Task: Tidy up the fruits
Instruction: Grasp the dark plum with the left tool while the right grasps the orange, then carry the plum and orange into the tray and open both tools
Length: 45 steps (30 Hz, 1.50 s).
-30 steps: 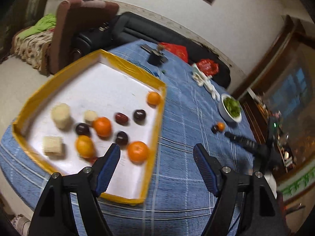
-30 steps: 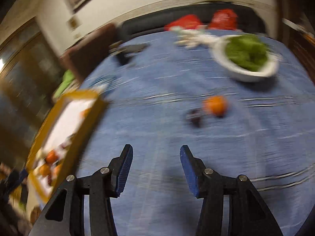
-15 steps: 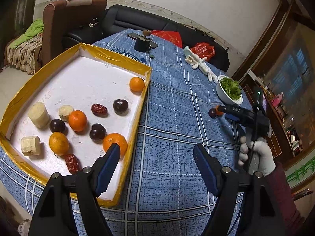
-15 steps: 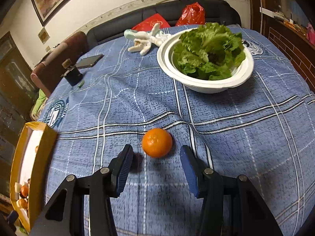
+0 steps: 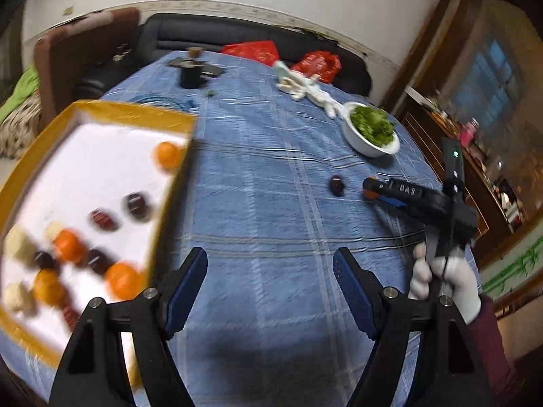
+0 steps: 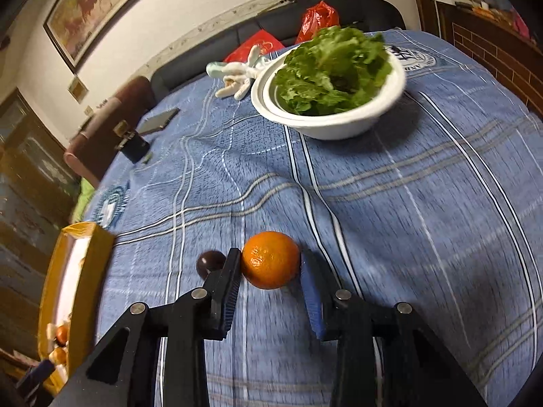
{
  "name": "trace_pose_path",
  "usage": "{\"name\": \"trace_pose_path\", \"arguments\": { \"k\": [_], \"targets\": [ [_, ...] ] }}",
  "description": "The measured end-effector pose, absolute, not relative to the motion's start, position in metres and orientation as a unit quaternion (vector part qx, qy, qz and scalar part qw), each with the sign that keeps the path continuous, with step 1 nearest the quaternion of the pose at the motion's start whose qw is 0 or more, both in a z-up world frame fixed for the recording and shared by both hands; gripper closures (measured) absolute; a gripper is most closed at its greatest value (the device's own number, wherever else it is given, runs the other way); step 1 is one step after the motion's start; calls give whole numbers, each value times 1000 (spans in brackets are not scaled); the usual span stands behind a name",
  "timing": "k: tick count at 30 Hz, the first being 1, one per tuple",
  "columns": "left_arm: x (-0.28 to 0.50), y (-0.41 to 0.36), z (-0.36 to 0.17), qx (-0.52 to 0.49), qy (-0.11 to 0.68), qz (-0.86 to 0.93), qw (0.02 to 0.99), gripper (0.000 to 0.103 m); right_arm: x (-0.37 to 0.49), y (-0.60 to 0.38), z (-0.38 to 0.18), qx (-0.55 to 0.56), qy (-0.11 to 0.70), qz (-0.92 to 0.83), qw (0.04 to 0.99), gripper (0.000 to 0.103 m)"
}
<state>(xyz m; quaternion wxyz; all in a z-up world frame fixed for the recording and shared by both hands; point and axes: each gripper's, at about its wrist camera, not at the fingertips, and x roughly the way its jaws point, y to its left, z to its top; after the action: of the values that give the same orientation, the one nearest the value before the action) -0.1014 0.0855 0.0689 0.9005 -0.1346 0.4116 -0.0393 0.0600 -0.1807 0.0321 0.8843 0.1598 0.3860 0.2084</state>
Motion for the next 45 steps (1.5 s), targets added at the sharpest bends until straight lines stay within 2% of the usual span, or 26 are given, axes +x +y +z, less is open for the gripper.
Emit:
{"name": "trace_pose_path", "arguments": {
  "k": [5,6,8,20,21,22,26,32,37,45],
  "targets": [
    [-48,47,52,-113,424,-61,897,30,56,-201,29,188,372,214,883,65],
    [-38,39,48,-108,428,-64,895,40,57,-205,28,196,373,221,879,65],
    [-17,21,40,-91,436,-67,893,52,58,-208,28,204,376,228,874,65],
    [76,-36,0,-25,456,-53,888,54,58,-220,36,238,365,243,867,65],
    [76,-39,1,-9,446,-48,894,71,58,-220,37,237,364,243,867,65],
    [76,-41,0,-8,450,-58,891,78,58,-220,37,236,363,243,868,65],
    [61,-39,10,-11,441,-56,896,78,57,-217,38,227,364,243,870,65],
    [11,7,45,-79,413,-38,907,78,53,-208,38,201,358,239,880,65],
    [-66,87,76,-146,372,18,917,77,47,-196,36,183,357,241,884,65],
    [-148,210,62,-218,354,143,898,77,11,-146,40,115,356,264,889,65]
  ]
}}
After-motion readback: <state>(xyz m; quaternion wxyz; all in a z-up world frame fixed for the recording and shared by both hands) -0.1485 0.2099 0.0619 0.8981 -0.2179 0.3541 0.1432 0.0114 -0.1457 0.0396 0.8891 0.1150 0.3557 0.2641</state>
